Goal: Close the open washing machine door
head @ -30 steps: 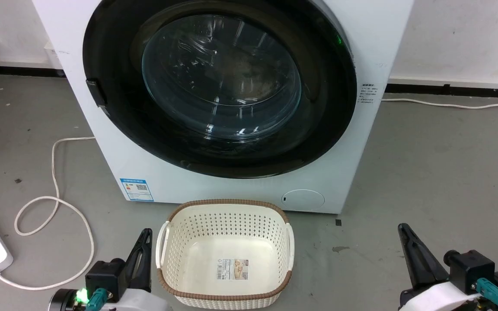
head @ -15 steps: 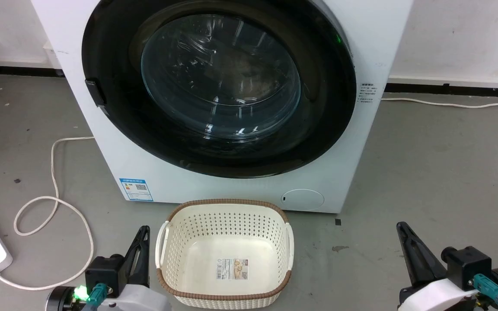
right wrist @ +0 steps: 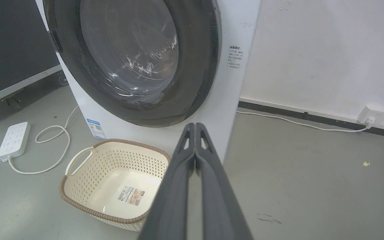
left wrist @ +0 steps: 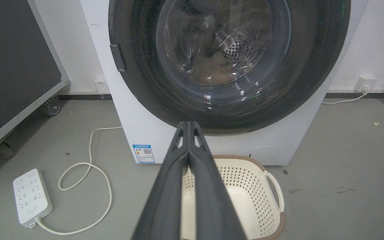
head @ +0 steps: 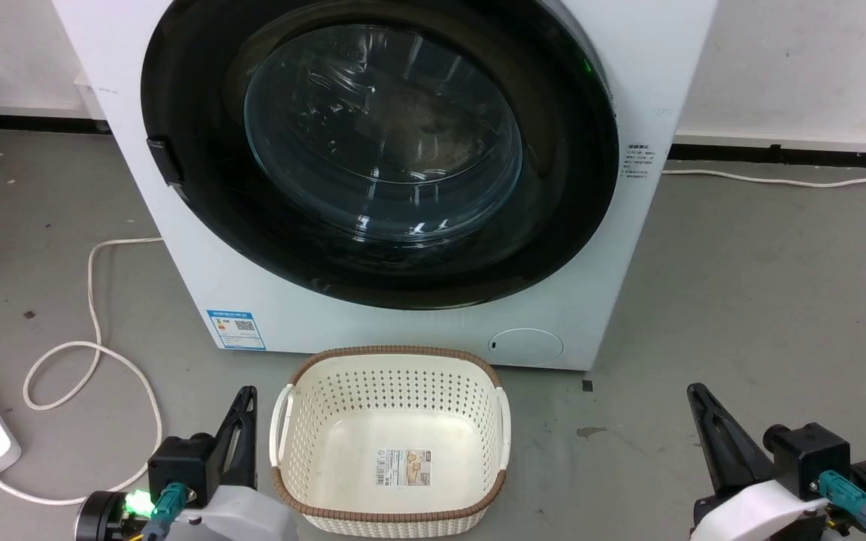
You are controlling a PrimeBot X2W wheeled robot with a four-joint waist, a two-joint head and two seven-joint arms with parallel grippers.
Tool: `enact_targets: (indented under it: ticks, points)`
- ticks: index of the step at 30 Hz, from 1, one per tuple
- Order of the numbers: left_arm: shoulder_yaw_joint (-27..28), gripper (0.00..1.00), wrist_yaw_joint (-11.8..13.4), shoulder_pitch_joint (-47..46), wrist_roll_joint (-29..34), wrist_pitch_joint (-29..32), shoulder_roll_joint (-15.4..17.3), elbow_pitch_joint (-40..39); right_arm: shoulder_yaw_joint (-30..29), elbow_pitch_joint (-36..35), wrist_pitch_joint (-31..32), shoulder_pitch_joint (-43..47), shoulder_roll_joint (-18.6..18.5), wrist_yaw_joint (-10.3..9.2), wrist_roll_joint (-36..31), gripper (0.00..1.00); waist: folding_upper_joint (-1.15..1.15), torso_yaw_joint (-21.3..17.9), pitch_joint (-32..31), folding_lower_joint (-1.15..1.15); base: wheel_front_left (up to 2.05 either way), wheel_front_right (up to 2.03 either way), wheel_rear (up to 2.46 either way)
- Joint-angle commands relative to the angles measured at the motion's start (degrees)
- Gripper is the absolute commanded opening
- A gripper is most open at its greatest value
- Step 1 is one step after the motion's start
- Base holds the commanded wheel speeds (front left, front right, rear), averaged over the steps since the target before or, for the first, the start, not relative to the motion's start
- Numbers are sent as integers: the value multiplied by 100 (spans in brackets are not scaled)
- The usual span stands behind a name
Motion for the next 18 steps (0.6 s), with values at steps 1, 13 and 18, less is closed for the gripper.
enact_targets:
  ticks: [1, 13, 18]
  points:
    - [26, 0, 36, -80, 48, 30, -8, -34, 3, -50, 36, -99, 32, -4, -37, 0, 0, 0, 0, 0, 0, 0, 0]
    - [42, 0, 91, -115, 114, 170, -11, -104, 8, -113, 162, -128, 37, -4, -103, 0, 0, -7, 5, 0, 0, 0, 0]
    - [49, 0, 114, -130, 142, 229, -12, -133, 10, -139, 215, -141, 39, -4, -131, 0, 0, -9, 7, 0, 0, 0, 0]
